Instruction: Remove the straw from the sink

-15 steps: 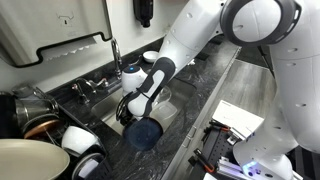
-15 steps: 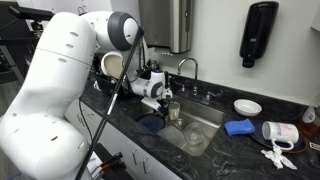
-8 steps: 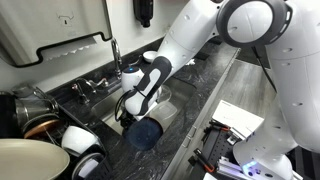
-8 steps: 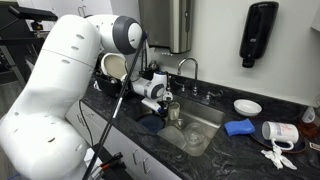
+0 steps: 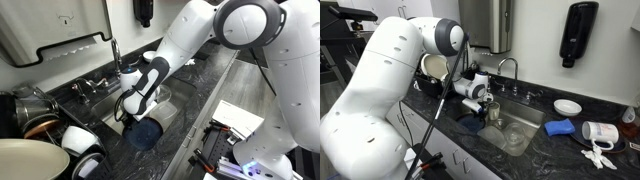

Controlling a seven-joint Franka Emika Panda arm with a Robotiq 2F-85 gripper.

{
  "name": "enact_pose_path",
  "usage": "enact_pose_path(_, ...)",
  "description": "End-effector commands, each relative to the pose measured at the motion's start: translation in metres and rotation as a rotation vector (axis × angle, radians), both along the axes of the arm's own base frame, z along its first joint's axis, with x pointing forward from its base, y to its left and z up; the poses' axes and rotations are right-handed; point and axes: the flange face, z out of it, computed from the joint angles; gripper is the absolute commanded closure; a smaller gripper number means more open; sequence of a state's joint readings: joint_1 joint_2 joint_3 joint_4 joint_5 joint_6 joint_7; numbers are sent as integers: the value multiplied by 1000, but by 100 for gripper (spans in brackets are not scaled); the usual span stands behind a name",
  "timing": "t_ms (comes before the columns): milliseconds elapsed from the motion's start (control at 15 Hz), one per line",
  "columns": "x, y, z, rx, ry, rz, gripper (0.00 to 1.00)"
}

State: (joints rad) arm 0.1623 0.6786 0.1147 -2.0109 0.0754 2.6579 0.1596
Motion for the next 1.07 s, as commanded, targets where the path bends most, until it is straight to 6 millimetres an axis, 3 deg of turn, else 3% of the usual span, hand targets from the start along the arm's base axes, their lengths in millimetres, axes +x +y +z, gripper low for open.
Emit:
enact_pose_path(0,7,1,-3,17,22,15,69)
enact_pose_path(267,10,3,-3,16,26,17,97)
enact_pose_path(333,10,3,-4,16,29,18,99)
enact_pose_path(1000,2,28,16,-21,7,61,97)
